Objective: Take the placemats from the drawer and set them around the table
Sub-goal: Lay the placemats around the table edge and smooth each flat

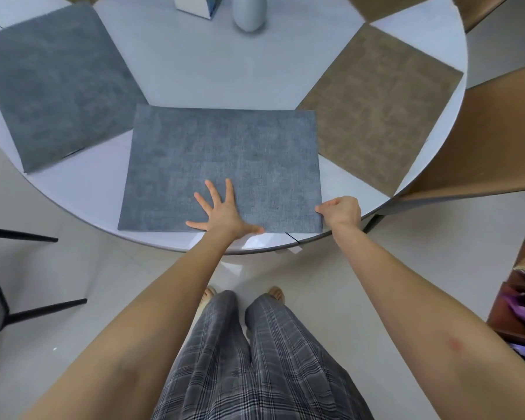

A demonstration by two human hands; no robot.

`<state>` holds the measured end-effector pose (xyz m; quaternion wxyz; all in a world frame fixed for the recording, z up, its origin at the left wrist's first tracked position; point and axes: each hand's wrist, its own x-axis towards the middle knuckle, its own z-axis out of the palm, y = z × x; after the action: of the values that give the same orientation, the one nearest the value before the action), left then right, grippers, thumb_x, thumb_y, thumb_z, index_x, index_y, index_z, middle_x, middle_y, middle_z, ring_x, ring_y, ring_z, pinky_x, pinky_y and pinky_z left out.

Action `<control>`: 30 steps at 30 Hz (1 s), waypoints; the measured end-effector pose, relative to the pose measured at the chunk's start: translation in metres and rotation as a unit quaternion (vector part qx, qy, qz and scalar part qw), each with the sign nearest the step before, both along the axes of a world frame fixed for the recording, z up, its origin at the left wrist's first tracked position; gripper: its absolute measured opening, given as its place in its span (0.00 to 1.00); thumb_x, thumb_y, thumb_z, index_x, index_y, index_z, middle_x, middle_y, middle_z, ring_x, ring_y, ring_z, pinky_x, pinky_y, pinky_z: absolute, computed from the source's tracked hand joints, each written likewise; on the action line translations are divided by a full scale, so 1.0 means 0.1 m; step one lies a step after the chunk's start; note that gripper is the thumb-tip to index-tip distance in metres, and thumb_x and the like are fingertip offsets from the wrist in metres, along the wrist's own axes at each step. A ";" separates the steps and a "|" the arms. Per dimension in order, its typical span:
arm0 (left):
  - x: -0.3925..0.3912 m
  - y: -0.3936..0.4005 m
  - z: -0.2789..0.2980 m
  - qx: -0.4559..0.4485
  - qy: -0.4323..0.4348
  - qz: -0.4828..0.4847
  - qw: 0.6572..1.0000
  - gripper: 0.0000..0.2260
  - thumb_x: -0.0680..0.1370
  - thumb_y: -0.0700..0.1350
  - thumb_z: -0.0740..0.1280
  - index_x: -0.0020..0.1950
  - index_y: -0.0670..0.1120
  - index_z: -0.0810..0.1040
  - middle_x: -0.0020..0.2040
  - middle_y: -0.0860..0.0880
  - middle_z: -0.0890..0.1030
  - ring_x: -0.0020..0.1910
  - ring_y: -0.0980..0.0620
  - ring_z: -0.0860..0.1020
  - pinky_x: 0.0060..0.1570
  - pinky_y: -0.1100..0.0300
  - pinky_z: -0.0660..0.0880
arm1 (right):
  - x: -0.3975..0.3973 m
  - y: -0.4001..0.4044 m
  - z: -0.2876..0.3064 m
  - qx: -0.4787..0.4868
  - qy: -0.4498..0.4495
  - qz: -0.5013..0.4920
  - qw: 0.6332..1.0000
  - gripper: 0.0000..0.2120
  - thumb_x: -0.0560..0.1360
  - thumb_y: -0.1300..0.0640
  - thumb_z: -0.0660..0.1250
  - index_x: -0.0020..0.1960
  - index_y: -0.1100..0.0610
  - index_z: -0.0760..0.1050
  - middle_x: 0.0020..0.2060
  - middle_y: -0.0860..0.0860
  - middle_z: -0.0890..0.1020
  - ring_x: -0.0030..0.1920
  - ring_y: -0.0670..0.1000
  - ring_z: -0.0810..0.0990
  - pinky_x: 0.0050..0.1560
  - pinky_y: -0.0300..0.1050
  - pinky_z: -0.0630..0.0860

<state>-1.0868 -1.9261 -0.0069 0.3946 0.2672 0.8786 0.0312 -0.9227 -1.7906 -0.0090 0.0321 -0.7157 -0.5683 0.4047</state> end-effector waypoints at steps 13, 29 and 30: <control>-0.01 -0.03 -0.05 0.012 0.011 0.006 1.000 0.62 0.61 0.65 0.77 0.77 0.57 0.33 0.75 0.48 0.27 0.75 0.40 0.30 0.62 0.23 0.43 | -0.04 -0.07 -0.03 0.021 0.000 -0.037 0.999 0.05 0.72 0.58 0.72 0.46 0.60 0.82 0.48 0.56 0.84 0.49 0.56 0.81 0.44 0.40 0.71; -0.11 -0.06 -0.09 0.055 0.084 -0.005 0.995 0.30 0.81 0.60 0.56 0.79 0.54 0.49 0.79 0.46 0.42 0.77 0.40 0.43 0.68 0.28 0.43 | -0.34 -0.26 -0.17 0.266 -0.021 0.227 0.936 0.17 0.76 0.56 0.66 0.61 0.62 0.71 0.61 0.59 0.75 0.63 0.60 0.71 0.63 0.53 0.68; -0.17 -0.07 -0.10 0.058 0.119 -0.022 0.991 0.27 0.81 0.59 0.54 0.79 0.54 0.51 0.79 0.45 0.46 0.77 0.41 0.46 0.69 0.29 0.44 | -0.48 -0.30 -0.22 0.277 -0.009 0.280 0.919 0.20 0.77 0.54 0.64 0.66 0.62 0.68 0.66 0.60 0.71 0.68 0.60 0.67 0.68 0.54 0.65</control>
<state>-1.1033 -1.9334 -0.0168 0.2722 0.3105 0.9098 0.0414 -0.9710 -1.8202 -0.0314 0.1095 -0.4928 -0.8354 0.2172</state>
